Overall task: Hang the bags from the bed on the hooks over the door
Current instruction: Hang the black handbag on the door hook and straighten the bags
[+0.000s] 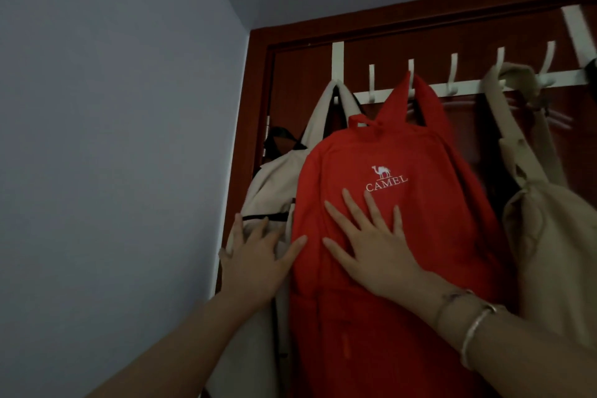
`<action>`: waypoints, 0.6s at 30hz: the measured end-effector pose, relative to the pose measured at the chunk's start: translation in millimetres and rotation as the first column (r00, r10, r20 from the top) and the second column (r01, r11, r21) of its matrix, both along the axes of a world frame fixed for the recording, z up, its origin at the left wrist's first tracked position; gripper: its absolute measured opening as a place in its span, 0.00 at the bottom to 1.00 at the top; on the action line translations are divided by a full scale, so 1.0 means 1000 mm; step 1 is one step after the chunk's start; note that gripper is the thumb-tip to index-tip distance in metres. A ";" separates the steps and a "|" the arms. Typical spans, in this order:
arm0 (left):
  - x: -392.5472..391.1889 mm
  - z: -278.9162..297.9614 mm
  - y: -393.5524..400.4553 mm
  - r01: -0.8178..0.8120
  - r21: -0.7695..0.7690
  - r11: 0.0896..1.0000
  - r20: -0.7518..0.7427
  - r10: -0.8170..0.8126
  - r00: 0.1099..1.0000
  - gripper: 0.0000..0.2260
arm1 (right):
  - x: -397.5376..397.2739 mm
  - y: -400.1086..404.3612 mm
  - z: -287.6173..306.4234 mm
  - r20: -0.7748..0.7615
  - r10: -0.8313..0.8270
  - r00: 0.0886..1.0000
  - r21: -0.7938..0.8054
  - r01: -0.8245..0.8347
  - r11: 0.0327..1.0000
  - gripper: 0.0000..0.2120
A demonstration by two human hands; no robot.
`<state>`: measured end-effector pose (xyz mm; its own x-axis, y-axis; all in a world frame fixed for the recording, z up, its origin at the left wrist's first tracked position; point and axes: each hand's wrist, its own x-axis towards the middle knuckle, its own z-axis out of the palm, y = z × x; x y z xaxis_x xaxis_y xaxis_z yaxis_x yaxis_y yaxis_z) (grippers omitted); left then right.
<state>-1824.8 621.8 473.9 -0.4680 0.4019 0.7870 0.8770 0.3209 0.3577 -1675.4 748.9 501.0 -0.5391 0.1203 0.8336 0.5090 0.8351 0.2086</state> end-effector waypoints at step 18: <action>0.117 -0.072 -0.073 0.129 0.025 0.991 0.031 -0.130 0.991 0.29 | 0.156 -0.082 -0.054 0.069 0.069 0.995 -0.145 -0.058 0.988 0.28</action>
